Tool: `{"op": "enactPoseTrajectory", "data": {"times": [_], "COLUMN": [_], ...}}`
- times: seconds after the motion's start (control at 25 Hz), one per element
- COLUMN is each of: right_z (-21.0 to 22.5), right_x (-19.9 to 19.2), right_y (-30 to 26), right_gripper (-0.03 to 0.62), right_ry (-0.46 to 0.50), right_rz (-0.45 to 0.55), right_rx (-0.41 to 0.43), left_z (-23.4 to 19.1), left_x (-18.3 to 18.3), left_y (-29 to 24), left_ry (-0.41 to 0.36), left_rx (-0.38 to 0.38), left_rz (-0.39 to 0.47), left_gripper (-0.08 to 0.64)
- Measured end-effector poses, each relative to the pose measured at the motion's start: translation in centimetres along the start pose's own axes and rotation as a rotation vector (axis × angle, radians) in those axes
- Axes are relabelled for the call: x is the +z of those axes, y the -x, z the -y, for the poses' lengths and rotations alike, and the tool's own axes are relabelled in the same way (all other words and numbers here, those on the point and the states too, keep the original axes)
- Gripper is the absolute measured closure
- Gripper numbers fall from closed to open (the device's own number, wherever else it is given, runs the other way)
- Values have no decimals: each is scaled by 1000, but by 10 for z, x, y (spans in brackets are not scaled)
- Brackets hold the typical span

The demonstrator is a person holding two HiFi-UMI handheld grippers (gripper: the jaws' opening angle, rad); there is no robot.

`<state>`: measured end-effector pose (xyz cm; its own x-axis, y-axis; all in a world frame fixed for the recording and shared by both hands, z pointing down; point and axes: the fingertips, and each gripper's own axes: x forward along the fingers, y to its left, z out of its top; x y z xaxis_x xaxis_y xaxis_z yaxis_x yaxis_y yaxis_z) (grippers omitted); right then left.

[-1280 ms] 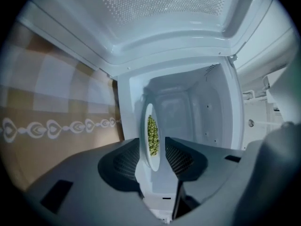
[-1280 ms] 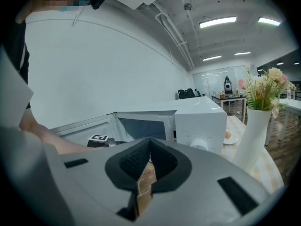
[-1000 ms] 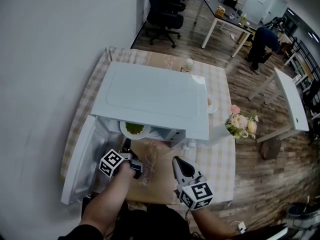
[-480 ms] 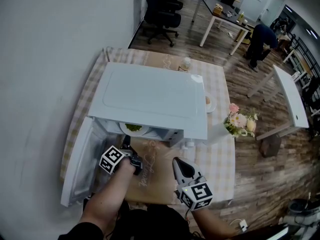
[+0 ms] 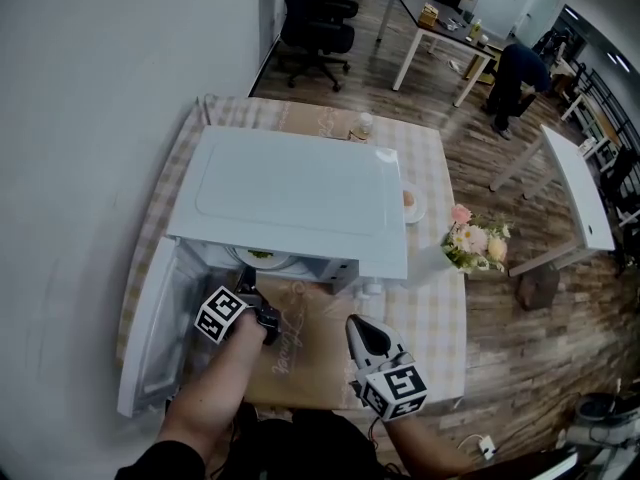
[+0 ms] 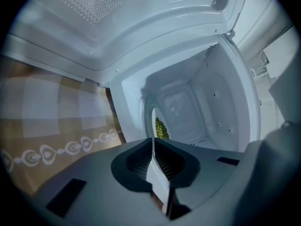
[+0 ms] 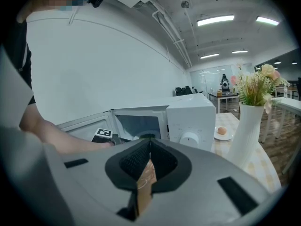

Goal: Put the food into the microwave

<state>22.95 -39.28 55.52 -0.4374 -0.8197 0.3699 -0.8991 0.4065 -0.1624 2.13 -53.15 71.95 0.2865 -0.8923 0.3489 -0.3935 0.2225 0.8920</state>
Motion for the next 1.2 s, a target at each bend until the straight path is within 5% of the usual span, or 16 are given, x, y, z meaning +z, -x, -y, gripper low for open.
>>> {"op": "enactPoseTrajectory", "data": {"times": [0.2,0.4,1.2], "right_z": [1,-1,-5], "right_x": [0,-4,-2], "right_y": [2,5,22], "right_gripper": [584,584,584], "right_ry": [0,5,-16], "right_rz": [-1,-5,15], "right_rx": [-1,0,-27], "left_z": [-1,13,33], "left_x": [1,3,-4], "left_y": [0,3,0], "left_ry": [-60,-241,-431], "left_rx": [22,44,-32], "left_rz": [0,-7,-111], "left_gripper": [532,531,532]}}
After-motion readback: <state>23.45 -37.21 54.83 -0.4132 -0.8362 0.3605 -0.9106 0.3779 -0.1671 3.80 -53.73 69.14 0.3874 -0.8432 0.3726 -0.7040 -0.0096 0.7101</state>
